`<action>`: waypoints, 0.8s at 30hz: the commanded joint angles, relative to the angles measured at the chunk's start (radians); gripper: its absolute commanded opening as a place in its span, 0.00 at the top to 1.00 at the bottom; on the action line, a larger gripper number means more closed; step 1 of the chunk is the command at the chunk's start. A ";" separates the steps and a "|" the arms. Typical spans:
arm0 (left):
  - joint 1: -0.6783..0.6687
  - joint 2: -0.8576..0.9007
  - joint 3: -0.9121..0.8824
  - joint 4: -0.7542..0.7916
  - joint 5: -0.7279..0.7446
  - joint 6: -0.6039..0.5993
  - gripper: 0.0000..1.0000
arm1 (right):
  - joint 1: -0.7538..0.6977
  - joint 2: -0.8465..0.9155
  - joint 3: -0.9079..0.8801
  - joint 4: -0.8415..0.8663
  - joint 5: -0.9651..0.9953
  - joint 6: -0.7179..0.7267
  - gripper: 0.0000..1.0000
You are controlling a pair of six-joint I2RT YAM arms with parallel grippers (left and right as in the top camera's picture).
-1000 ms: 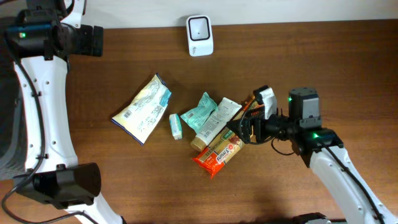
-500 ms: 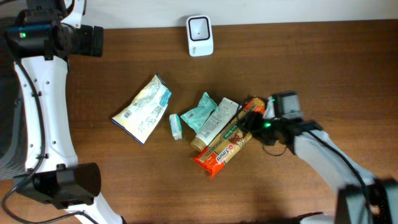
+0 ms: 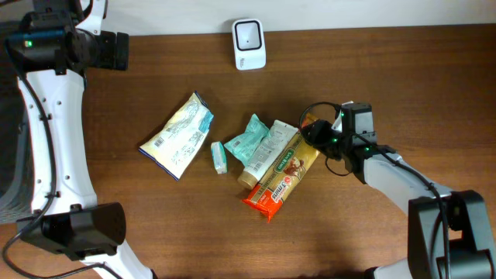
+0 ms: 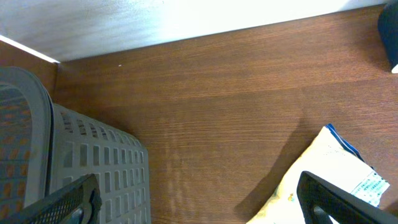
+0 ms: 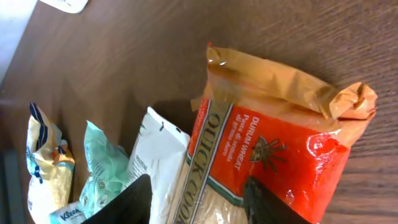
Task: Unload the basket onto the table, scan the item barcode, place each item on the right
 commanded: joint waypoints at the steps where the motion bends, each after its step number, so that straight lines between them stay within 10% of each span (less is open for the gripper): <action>1: 0.002 -0.004 0.006 0.002 0.003 0.016 0.01 | -0.034 -0.023 0.023 -0.109 -0.010 -0.019 0.55; 4: 0.002 -0.004 0.006 0.002 0.003 0.016 0.01 | -0.063 -0.105 0.141 -0.392 0.023 -0.061 0.62; 6: 0.002 -0.004 0.006 0.002 0.003 0.016 0.01 | -0.060 -0.101 0.209 -0.594 0.125 -0.060 0.91; 8: 0.002 -0.004 0.006 0.002 0.003 0.016 0.01 | -0.018 -0.044 0.210 -0.629 0.172 -0.018 0.96; 14: 0.002 -0.004 0.006 0.002 0.003 0.016 0.01 | 0.039 0.189 0.272 -0.589 0.103 0.003 0.96; 21: 0.002 -0.004 0.006 0.002 0.003 0.016 0.01 | 0.207 0.225 0.283 -0.152 0.033 -0.026 0.96; 22: 0.002 -0.004 0.006 0.002 0.003 0.016 0.01 | 0.191 0.221 0.284 -0.161 0.023 -0.030 0.95; 24: 0.002 -0.004 0.006 0.002 0.003 0.016 0.01 | 0.097 0.191 0.377 -0.352 -0.119 -0.245 0.49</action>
